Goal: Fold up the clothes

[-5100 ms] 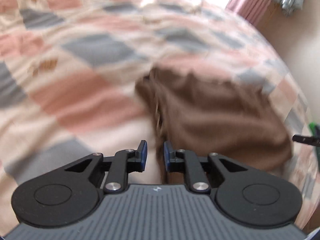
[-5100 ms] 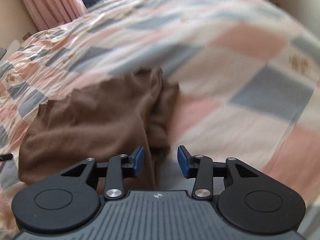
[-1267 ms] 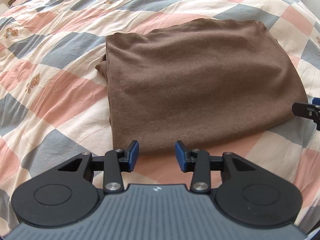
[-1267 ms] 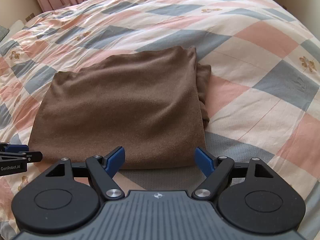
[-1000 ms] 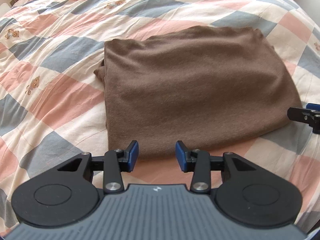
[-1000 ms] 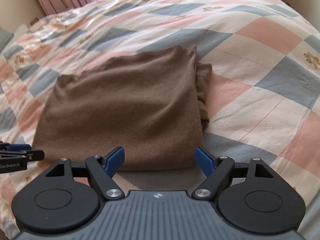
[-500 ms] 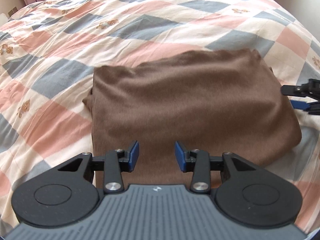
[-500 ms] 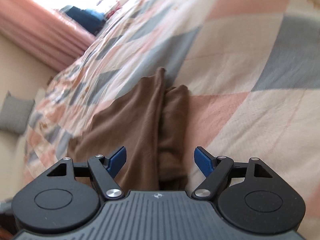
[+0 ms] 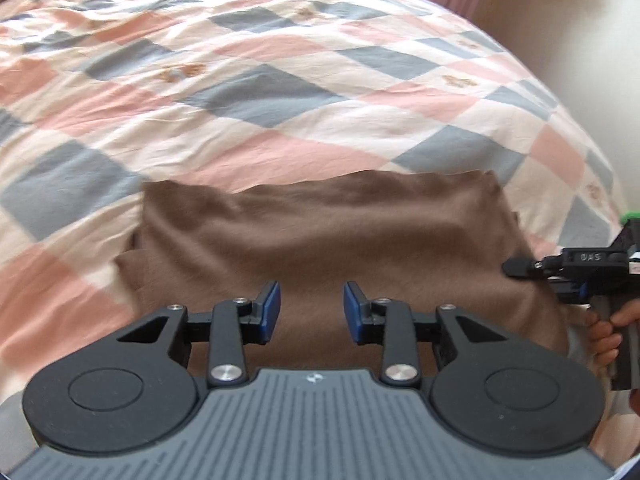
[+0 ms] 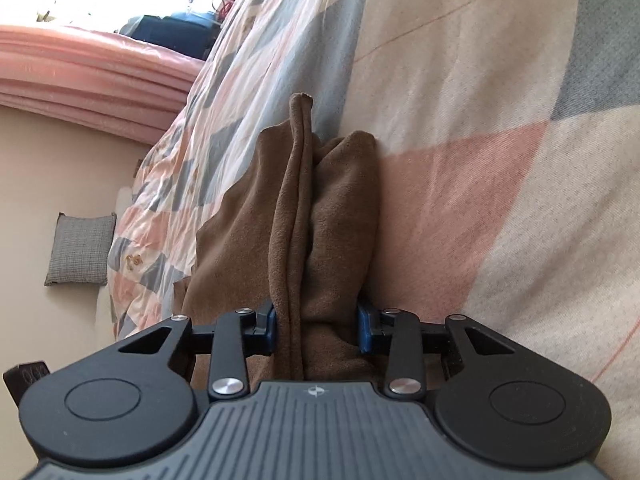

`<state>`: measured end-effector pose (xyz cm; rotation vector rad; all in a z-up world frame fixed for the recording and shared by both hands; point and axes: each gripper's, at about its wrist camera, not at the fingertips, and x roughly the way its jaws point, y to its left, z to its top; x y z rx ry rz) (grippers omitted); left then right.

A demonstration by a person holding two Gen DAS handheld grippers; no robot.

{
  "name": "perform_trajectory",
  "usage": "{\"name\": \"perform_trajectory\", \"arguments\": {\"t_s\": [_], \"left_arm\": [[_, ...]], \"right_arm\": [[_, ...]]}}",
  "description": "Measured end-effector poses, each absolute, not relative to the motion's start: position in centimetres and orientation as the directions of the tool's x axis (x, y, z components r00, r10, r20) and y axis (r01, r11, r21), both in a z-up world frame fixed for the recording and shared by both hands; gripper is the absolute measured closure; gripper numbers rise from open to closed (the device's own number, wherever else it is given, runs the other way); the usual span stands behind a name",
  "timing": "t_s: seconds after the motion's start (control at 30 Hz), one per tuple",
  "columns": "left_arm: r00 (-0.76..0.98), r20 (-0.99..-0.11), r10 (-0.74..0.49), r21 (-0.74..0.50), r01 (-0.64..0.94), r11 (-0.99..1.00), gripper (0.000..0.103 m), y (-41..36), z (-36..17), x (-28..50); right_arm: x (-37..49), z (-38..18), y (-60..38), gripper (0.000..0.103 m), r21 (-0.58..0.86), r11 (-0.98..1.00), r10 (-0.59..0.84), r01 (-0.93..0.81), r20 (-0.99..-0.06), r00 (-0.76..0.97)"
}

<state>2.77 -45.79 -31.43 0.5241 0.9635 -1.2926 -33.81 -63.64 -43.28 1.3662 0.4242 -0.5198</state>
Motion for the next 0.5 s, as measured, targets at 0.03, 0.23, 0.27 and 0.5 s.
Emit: {"name": "perform_trajectory", "arguments": {"t_s": [0.03,0.23,0.27,0.5], "left_arm": [[-0.026,-0.828,-0.560,-0.175,0.961,0.214,0.076,-46.2,-31.9,2.6],[-0.069,-0.833,-0.549,-0.104,0.994,0.033,0.088,-48.3,-35.3,1.0],[-0.062,-0.837,-0.544,-0.080,0.997,0.010,0.088,-48.4,-35.8,0.8],[-0.106,-0.819,-0.564,-0.139,0.990,0.015,0.087,-47.2,-34.5,3.2]], "right_arm": [[-33.7,-43.3,-63.6,0.060,0.805,0.116,-0.106,0.582,-0.572,0.813],[-32.8,-42.5,-63.2,0.076,0.755,0.096,-0.122,0.649,-0.638,0.760],[-32.5,-42.1,-63.1,0.078,0.736,0.085,-0.126,0.671,-0.661,0.740],[-26.3,-35.2,-61.5,0.082,0.432,0.144,-0.205,0.890,-0.867,0.454]]}}
